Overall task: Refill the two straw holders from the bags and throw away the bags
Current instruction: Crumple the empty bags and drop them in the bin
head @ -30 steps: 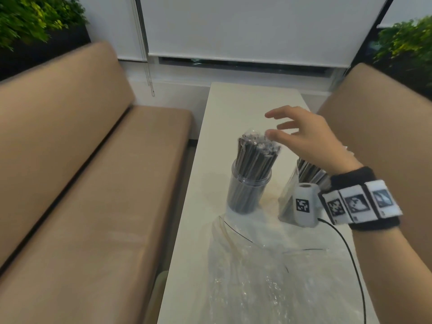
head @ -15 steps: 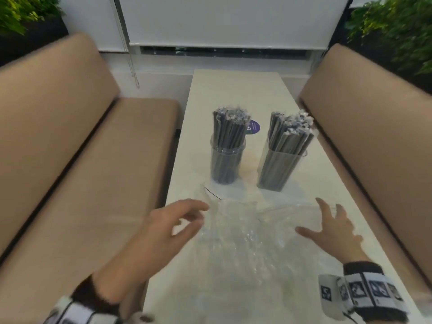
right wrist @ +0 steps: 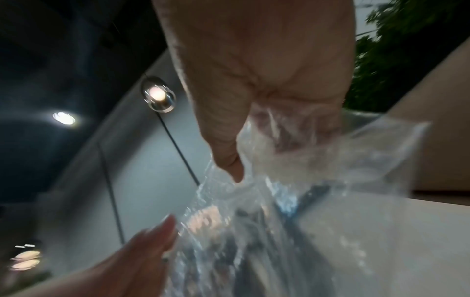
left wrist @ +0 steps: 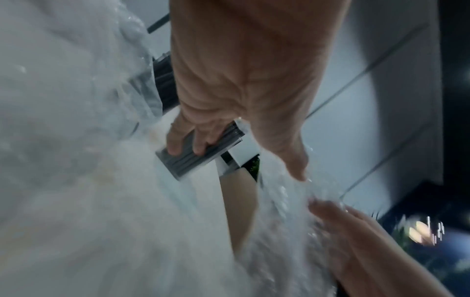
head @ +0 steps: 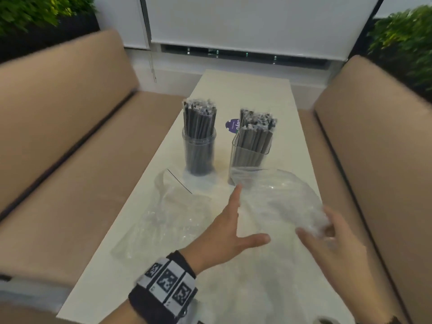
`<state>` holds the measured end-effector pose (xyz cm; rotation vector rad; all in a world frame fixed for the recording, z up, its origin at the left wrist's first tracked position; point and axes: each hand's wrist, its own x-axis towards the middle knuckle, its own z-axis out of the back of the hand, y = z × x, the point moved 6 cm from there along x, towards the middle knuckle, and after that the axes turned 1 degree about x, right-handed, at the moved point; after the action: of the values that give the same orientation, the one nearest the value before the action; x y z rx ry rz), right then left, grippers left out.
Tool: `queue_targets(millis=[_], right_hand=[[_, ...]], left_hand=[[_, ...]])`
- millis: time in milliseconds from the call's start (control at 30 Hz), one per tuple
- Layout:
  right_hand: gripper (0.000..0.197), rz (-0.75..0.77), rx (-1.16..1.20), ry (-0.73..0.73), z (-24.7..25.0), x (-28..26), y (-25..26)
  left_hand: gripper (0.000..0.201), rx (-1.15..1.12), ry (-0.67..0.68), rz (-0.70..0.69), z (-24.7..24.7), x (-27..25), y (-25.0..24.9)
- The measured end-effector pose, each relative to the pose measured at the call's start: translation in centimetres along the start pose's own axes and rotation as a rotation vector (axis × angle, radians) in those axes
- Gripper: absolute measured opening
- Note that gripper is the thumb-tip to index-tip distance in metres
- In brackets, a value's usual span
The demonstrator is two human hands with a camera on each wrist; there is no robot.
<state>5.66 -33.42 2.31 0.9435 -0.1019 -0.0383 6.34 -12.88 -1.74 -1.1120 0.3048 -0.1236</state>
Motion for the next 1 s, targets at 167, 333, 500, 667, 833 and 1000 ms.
queue_targets(millis=[167, 333, 500, 667, 833, 1000], right_hand=[[0.071, 0.159, 0.228, 0.221, -1.2, -0.2, 4.6], [0.066, 0.274, 0.325, 0.3, -5.1, 0.3, 6.6], [0.068, 0.241, 0.182, 0.471, -14.2, 0.6, 6.2], [0.106, -0.048, -0.014, 0.613, -21.7, 1.2, 0.0], [0.114, -0.04, -0.001, 0.731, -24.0, 0.8, -1.3], [0.097, 0.087, -0.149, 0.736, -23.7, 0.9, 1.0]], left_hand=[[0.061, -0.522, -0.362, -0.188, 3.0, -2.0, -4.0], [0.04, -0.264, -0.842, -0.256, 12.0, -7.3, -3.1], [0.048, 0.508, -0.929, 0.062, 15.6, -9.4, 4.6], [0.091, 0.506, -0.338, 0.668, 10.6, -8.9, 15.1], [0.133, 0.677, -0.214, 0.776, 7.1, -8.0, 17.9], [0.054, 0.413, -0.424, 0.653, 8.8, -7.8, 16.5]])
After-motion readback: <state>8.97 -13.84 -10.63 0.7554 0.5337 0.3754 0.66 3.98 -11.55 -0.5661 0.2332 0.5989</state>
